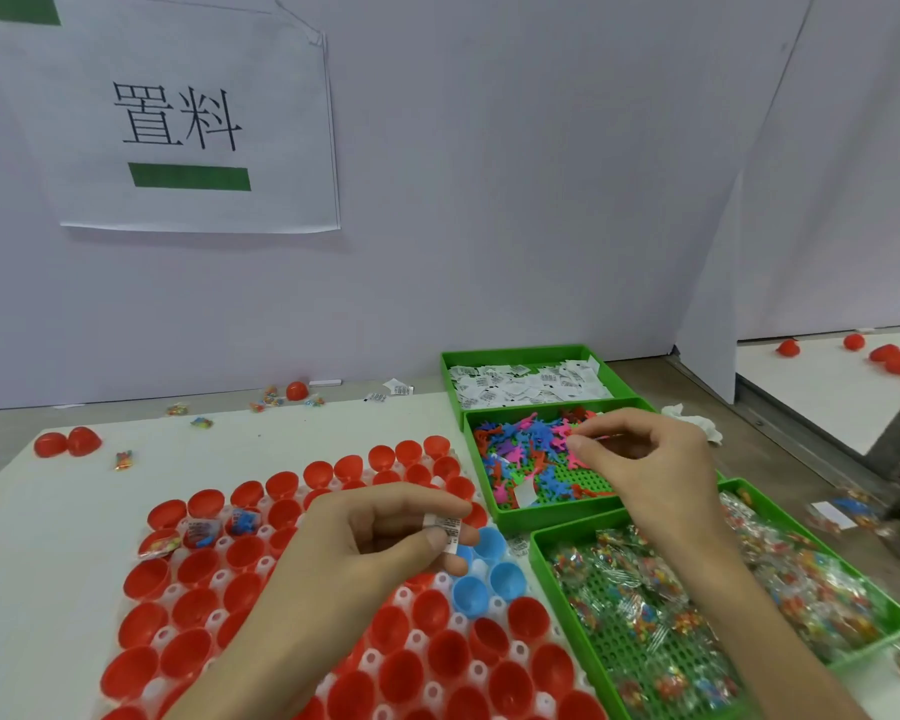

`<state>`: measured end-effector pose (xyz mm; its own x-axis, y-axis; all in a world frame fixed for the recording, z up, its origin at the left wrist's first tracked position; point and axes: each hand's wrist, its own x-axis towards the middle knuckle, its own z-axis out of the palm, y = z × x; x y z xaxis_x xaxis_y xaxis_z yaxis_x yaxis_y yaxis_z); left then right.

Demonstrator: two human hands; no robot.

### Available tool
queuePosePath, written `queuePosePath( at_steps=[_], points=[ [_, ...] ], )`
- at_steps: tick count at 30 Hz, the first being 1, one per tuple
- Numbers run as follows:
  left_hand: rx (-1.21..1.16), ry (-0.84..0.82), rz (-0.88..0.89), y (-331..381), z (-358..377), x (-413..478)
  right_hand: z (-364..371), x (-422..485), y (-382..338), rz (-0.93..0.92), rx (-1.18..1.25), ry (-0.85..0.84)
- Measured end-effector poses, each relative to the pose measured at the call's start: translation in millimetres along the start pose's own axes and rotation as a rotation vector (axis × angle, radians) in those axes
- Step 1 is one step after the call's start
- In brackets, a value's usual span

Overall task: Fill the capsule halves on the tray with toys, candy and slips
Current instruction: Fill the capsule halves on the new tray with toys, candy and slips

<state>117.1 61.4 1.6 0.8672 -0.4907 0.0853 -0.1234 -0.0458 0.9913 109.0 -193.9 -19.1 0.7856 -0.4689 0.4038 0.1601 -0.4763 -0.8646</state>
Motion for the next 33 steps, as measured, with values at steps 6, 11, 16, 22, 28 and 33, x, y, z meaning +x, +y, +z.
queuePosePath(
  at_steps=[6,11,16,22,28,33],
  points=[
    [0.048,0.022,0.022,-0.3,1.8,-0.6,15.6,-23.7,-39.1,0.037,0.429,-0.389],
    [0.028,0.068,0.052,-1.5,4.2,-0.8,31.2,-41.5,-47.4,-0.031,0.344,-0.419],
    [-0.009,0.075,0.055,-2.6,6.1,-1.3,33.2,-51.3,-54.1,-0.142,0.259,-0.324],
    [0.104,0.105,0.075,-2.9,8.0,-3.0,40.0,-57.8,-55.0,-0.121,0.173,-0.403],
    [0.123,0.086,0.077,-2.0,4.6,-3.5,36.5,-51.0,-48.9,-0.135,0.085,-0.391],
    [-0.070,0.010,0.089,5.6,1.8,-5.2,21.4,-34.3,-47.5,-0.069,0.114,-0.532]
  ],
)
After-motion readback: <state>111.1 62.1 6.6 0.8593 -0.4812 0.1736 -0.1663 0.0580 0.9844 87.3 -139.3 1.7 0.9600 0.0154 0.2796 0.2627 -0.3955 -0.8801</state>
